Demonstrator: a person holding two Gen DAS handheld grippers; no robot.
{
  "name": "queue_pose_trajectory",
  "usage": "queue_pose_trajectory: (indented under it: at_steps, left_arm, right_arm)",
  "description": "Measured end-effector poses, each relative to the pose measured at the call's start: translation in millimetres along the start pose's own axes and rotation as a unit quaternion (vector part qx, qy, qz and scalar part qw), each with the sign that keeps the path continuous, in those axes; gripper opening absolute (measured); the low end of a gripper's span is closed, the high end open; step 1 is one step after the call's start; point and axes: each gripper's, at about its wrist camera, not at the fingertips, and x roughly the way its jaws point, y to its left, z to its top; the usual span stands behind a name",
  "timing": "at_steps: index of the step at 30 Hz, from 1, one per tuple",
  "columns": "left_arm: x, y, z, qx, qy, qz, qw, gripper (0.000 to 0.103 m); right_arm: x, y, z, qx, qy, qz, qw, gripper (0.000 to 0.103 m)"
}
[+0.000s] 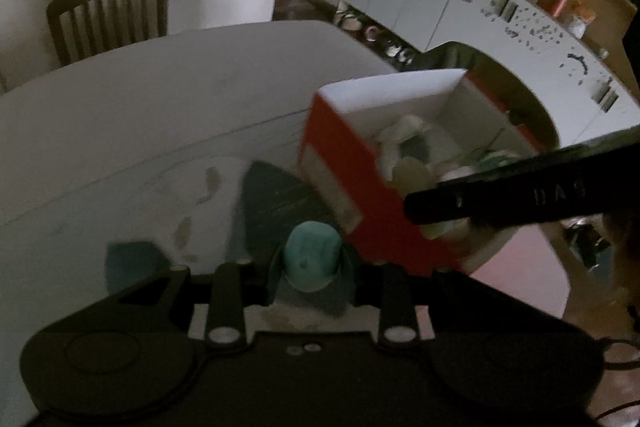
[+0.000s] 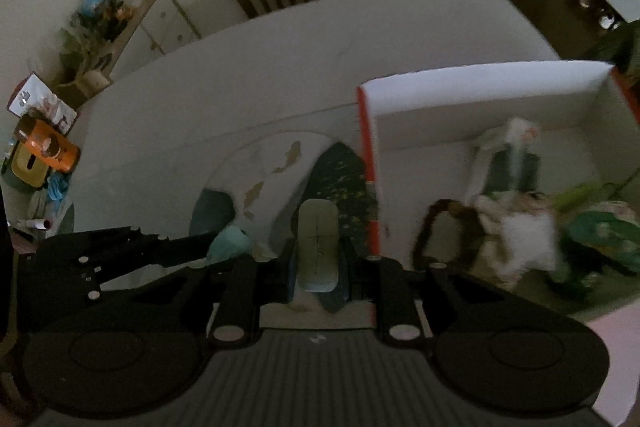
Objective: Organize objects
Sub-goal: 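Carry the mouse with the right tool while the left carries the teal ball into the shoebox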
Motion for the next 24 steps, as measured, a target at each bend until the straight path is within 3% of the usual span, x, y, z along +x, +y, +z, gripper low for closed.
queue_pose_trajectory:
  at_steps: [11, 24]
  left_arm:
    - [21.4, -64.9, 34.8, 0.033, -0.009, -0.007, 0.9994, 0.03]
    - [92.7, -116.7, 72.7, 0.064, 0.022, 0.009, 0.9977, 0.029]
  right_arm:
    - [-45.5, -56.7, -6.0, -0.012, -0.031, -0.02, 0.999, 0.02]
    - [-32.6, -133.2, -3.1, -0.015, -0.02, -0.045, 0.999, 0.02]
